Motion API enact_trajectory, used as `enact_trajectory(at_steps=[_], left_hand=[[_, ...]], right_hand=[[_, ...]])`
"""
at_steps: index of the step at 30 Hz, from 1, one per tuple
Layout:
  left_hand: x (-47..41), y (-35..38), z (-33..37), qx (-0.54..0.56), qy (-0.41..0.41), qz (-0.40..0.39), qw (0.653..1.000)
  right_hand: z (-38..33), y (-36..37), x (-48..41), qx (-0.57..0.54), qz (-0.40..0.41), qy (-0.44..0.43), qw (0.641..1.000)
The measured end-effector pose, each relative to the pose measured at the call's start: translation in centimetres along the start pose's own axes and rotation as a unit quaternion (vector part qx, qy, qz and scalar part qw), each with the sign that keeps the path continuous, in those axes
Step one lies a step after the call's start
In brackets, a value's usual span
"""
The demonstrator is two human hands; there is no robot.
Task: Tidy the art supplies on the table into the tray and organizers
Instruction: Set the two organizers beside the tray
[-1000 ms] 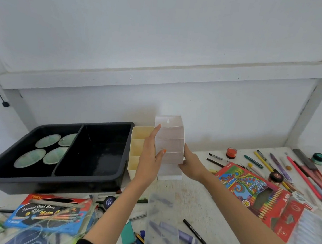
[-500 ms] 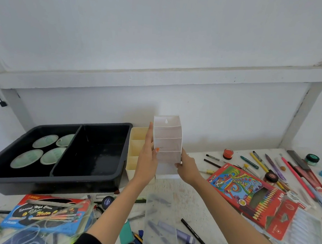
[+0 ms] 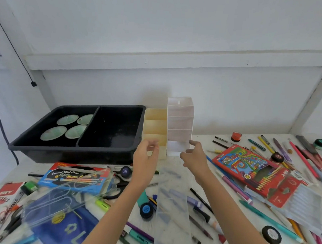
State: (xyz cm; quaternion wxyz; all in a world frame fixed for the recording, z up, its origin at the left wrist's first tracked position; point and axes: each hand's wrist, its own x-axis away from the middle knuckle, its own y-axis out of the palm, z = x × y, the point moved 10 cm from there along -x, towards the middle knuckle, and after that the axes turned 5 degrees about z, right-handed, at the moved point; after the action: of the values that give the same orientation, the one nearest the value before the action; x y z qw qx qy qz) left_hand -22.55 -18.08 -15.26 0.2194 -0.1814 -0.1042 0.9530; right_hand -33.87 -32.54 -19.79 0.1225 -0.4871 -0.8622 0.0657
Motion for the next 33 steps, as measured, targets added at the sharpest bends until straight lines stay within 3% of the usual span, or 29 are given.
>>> enact_trajectory(at_steps=[5,15,18,24,33], left_hand=[[2.5,-0.3,-2.2,-0.015,-0.022,-0.060,0.998],[5.2,-1.3,-3.8,-0.020,-0.060,-0.161,0.985],[5.1,-0.5,-4.4,-0.026,-0.079,-0.204,0.975],[5.6,1.9,-5.0,-0.032,-0.107,-0.292,0.950],[5.6,2.9,-6.5,0.000,-0.127,-0.313,0.941]], right_hand=[[0.9,-0.2,3.7,-0.004,0.008,-0.006,1.000],[2.1,-3.1,15.2,0.050,0.112,-0.080,0.989],[3.1,-2.0,19.1,0.114,0.116,-0.097,0.982],[3.7,0.9,23.4,0.310,0.143,-0.157,0.927],[4.6,0.3,23.5,0.240,0.160,-0.165,0.943]])
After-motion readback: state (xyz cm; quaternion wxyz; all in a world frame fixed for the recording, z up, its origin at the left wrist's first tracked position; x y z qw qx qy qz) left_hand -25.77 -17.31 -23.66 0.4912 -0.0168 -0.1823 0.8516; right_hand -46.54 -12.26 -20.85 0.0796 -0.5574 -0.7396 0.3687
